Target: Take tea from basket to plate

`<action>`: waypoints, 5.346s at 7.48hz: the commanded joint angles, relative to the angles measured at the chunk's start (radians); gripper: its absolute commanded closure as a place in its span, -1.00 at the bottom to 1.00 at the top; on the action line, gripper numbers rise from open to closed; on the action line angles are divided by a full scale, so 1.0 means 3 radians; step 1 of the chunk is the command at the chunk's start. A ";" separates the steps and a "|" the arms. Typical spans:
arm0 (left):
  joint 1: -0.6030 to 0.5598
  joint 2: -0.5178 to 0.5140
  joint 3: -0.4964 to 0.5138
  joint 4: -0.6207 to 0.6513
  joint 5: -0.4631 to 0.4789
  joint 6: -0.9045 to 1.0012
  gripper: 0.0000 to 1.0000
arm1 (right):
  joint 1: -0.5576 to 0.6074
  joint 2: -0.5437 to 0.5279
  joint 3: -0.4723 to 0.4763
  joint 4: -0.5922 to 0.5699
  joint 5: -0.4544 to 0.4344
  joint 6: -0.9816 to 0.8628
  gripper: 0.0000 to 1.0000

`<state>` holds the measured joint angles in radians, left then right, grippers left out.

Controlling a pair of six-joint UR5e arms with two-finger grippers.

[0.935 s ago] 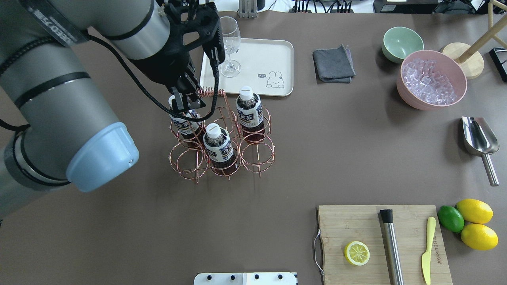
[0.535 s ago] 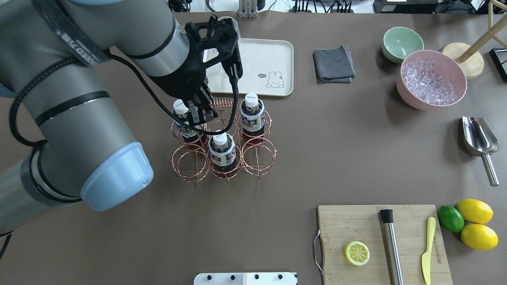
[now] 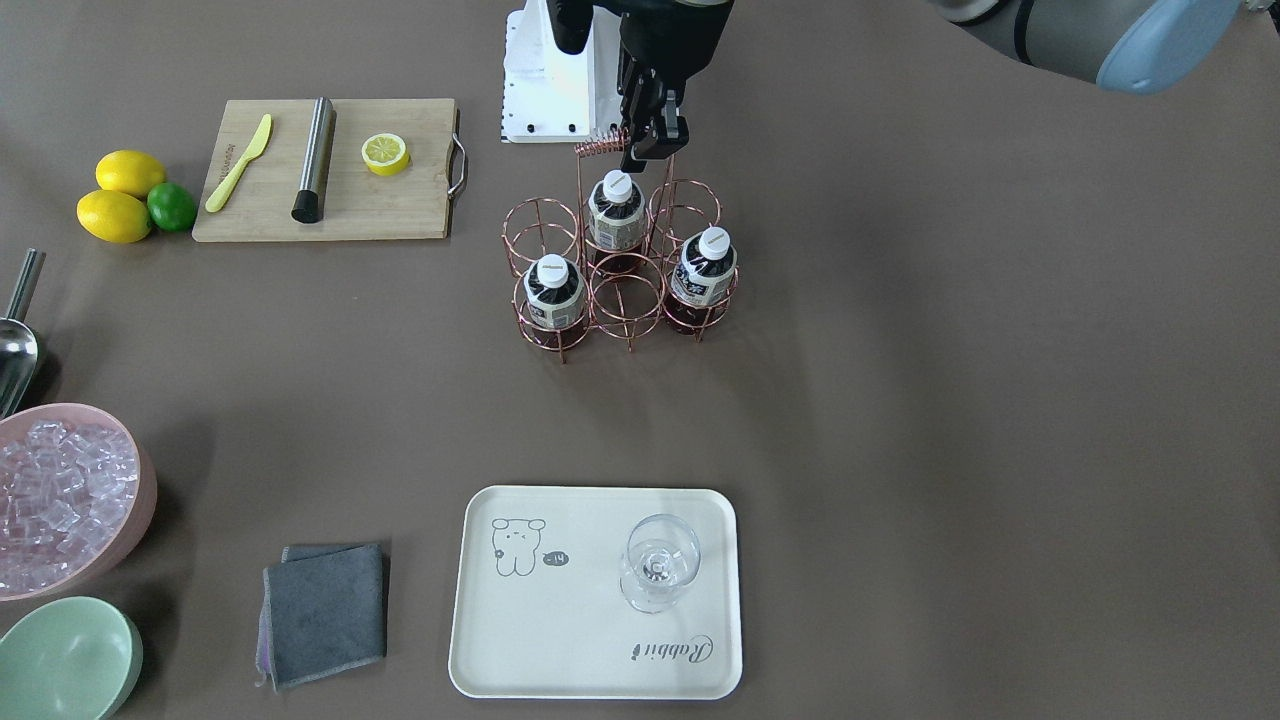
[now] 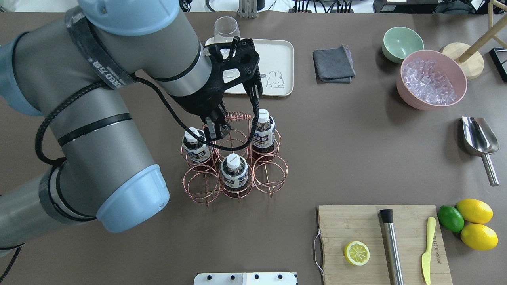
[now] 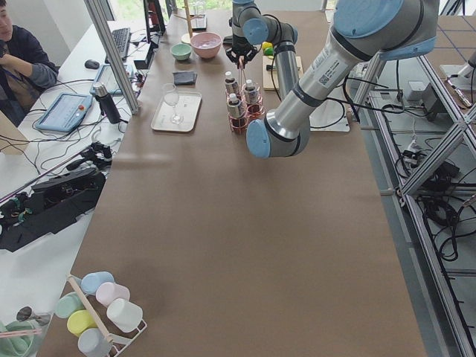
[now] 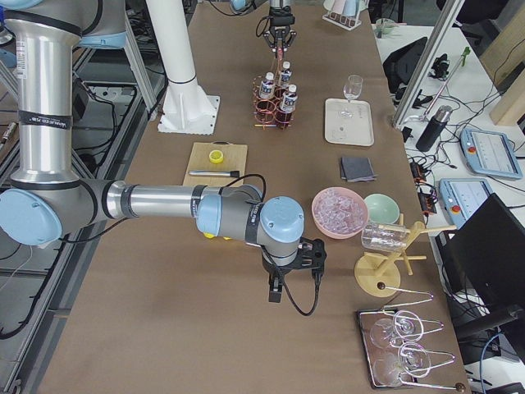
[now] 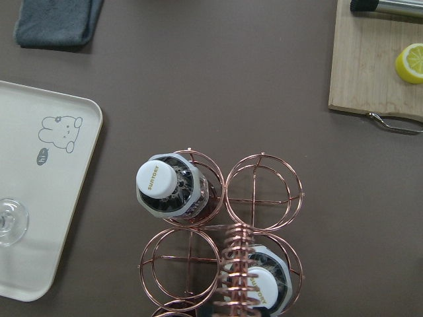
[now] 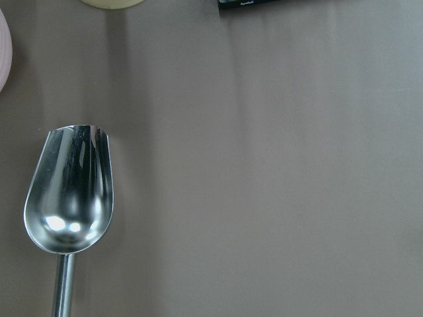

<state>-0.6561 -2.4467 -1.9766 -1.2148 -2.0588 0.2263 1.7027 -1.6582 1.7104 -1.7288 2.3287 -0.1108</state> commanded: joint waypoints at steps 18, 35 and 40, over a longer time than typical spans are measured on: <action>-0.0048 0.0046 -0.0074 0.0005 0.0011 0.0028 1.00 | -0.2809 0.1277 0.0460 0.3590 -0.1587 0.2849 -0.99; -0.0042 0.0102 -0.0069 -0.0026 0.0077 0.0018 1.00 | -0.4311 0.1851 0.0194 0.3411 -0.3575 0.2650 1.00; -0.0043 0.0102 -0.0069 -0.0026 0.0077 0.0023 1.00 | -0.3883 0.2157 0.0741 0.2532 -0.3188 0.2629 1.00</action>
<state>-0.6688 -2.4152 -1.9980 -1.2226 -2.0350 0.2317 0.4627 -1.0662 1.8852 -0.8578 1.2892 0.6778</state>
